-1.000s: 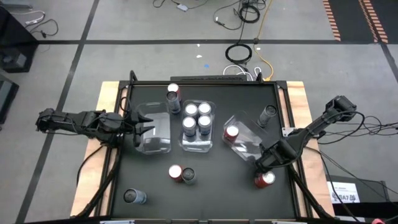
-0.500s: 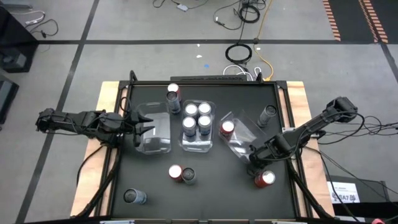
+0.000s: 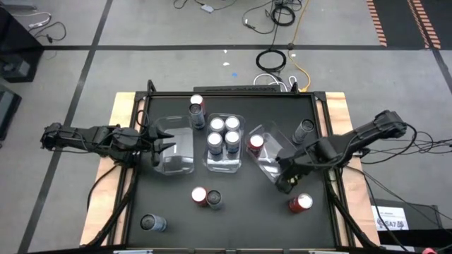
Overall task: Sort soda cans
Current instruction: Adjust the right transparent bin
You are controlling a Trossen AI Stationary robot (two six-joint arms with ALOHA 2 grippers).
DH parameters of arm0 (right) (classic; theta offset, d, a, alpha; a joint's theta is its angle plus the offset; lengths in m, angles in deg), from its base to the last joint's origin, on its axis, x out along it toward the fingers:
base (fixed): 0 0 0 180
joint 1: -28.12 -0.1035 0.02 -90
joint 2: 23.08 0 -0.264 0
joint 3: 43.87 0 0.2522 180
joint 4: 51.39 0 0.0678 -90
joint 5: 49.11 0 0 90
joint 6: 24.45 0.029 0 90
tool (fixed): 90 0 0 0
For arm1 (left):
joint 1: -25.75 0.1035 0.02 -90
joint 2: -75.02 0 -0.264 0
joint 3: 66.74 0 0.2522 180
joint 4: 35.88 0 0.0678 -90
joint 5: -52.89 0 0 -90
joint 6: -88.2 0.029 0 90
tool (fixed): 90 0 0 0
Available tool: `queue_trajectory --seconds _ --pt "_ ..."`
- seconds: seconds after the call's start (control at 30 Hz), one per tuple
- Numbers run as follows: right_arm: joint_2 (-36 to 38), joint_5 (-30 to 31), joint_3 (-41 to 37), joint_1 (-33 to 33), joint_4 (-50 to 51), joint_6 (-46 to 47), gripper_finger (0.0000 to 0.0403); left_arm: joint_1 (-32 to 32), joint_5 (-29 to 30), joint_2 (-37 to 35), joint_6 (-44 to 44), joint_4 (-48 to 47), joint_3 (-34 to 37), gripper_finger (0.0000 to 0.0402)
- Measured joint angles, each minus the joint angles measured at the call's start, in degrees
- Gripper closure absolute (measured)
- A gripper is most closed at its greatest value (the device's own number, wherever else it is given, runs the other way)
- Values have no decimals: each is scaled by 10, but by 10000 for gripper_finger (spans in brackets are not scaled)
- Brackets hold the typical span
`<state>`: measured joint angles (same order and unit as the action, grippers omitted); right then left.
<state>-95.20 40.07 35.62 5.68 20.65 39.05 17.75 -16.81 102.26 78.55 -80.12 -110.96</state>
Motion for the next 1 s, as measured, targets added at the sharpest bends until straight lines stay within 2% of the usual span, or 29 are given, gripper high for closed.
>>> queue_trajectory --seconds 0.23,0.33,0.47,0.67,1.0 --pt "0 58 126 12 187 -76 403 0 1 0 0 0 0 246" --pt "0 55 143 16 214 -158 402 0 1 0 0 0 0 246" --pt "-6 54 143 23 218 -219 384 0 1 0 0 0 0 246" --pt "-39 53 143 27 247 -303 316 0 1 0 -3 -1 0 246" --pt "-120 53 142 19 234 -482 187 0 1 0 -6 -1 0 246"
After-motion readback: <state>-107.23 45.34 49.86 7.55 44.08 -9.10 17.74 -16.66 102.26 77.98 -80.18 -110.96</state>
